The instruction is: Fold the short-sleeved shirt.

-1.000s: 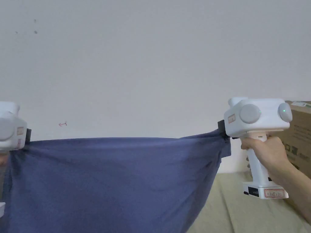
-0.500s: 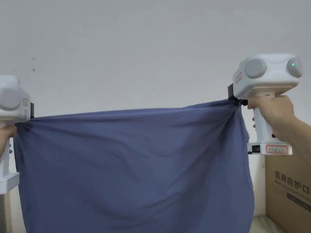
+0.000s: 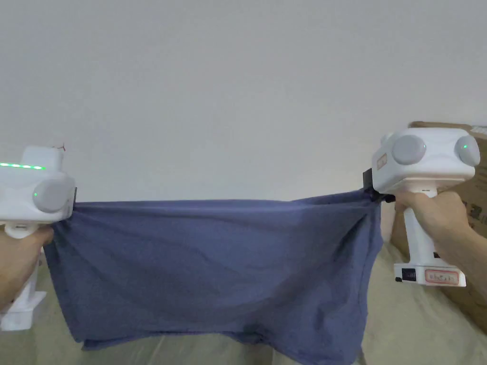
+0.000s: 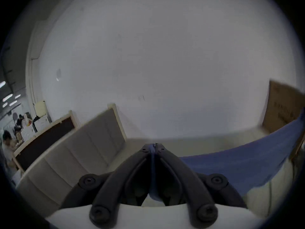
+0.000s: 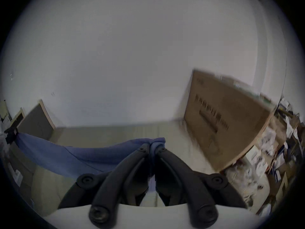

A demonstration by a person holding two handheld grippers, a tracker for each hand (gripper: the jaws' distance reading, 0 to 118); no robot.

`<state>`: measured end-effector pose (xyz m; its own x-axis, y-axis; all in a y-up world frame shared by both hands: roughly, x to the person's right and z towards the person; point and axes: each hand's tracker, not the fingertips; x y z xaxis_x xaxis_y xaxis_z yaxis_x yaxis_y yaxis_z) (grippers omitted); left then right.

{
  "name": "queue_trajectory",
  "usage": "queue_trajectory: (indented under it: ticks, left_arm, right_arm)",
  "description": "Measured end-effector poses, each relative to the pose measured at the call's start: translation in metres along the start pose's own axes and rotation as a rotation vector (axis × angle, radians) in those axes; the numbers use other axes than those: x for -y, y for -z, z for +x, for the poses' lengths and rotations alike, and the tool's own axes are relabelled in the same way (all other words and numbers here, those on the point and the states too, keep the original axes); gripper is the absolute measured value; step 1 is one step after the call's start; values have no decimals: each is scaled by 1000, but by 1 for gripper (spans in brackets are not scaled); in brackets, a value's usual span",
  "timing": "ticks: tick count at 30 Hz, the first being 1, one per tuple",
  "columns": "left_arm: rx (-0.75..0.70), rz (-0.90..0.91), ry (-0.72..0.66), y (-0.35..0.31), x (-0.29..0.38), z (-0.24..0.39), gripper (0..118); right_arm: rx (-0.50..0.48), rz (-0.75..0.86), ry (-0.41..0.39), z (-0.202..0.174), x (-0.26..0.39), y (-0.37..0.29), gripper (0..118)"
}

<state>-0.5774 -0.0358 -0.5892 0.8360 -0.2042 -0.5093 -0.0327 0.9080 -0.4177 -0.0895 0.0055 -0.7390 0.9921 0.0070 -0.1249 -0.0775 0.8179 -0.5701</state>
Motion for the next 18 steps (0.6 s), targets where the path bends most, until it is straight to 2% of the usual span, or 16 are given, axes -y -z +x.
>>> queue_trajectory:
  ticks: [5,10,15,18]
  left_arm:
    - [17,-226,36,60,115,35,2]
    - [22,-378,45,81,192,44,2]
    - [50,-408,29,66,224,32,2]
    - [66,-388,5,41,233,21,2]
  right_arm:
    - [9,-237,-39,-3,107,93,7]
    - [7,-405,-43,6,191,152,7]
    - [-11,-442,-48,16,237,149,7]
    - [-36,-443,-36,26,252,122,7]
